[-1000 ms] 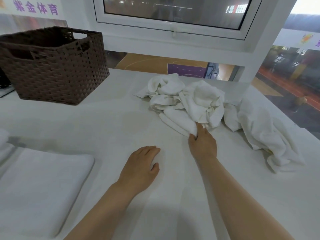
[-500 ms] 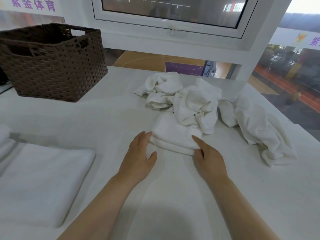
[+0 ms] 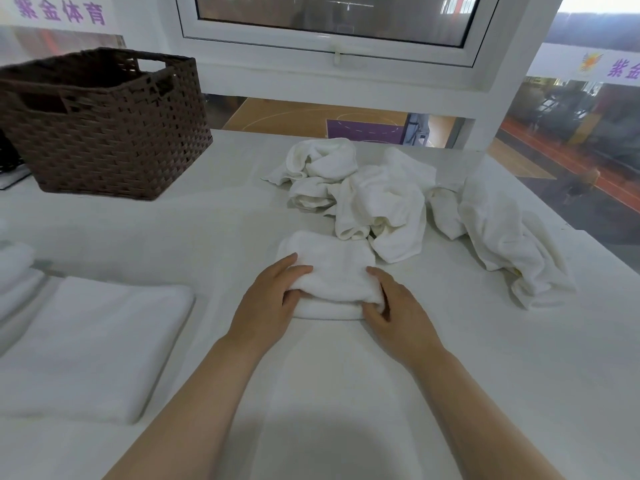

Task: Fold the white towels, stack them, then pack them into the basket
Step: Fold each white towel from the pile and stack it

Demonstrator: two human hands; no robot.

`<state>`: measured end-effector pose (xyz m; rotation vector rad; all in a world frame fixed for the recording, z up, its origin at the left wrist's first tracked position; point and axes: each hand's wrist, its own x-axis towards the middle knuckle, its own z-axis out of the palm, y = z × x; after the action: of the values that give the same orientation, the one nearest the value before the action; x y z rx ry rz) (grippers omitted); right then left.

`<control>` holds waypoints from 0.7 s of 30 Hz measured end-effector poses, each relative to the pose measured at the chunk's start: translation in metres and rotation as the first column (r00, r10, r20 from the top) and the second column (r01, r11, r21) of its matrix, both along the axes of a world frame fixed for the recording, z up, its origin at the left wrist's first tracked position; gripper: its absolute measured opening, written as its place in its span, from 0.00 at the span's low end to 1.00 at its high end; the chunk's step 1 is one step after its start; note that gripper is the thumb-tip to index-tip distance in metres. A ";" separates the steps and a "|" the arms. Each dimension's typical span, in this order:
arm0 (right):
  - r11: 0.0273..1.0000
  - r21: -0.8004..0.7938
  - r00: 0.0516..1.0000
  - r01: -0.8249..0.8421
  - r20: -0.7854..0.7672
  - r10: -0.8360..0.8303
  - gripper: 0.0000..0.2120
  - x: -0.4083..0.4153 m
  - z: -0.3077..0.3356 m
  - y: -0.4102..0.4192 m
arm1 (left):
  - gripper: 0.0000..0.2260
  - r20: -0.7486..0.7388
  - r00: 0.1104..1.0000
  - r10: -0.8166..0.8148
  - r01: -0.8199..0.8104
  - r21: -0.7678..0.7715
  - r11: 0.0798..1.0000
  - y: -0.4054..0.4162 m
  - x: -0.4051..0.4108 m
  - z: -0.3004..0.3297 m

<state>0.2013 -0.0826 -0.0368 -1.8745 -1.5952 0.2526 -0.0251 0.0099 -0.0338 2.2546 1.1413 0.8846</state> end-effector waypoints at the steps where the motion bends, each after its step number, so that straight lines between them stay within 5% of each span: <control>1: 1.000 0.003 1.000 0.021 -0.017 -0.021 0.28 -0.003 -0.002 0.001 | 0.18 0.004 1.000 -0.004 0.004 0.013 1.000 -0.001 -0.001 0.000; 7: 0.998 -0.012 0.998 0.067 -0.014 -0.067 0.29 -0.018 -0.003 0.004 | 0.18 -0.038 0.999 -0.019 0.023 0.097 0.995 -0.012 -0.007 -0.007; 13: 0.994 -0.017 0.980 0.111 0.171 -0.106 0.28 -0.022 -0.002 0.004 | 0.18 -0.145 0.989 -0.035 0.063 0.187 0.980 -0.031 -0.014 -0.007; 16: 0.991 -0.026 0.969 0.133 0.214 -0.125 0.29 -0.022 -0.004 0.003 | 0.24 -0.232 0.968 -0.098 0.124 0.100 0.987 -0.037 -0.019 -0.006; 21: 0.999 -0.036 0.997 0.027 0.073 -0.024 0.28 -0.022 0.002 -0.004 | 0.29 -0.205 0.977 -0.055 0.079 0.109 0.991 -0.043 -0.018 -0.005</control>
<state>0.1790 -0.0871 -0.0347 -1.9509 -1.6238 0.2063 -0.0431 -0.0329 -0.0385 2.5104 1.1176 0.7256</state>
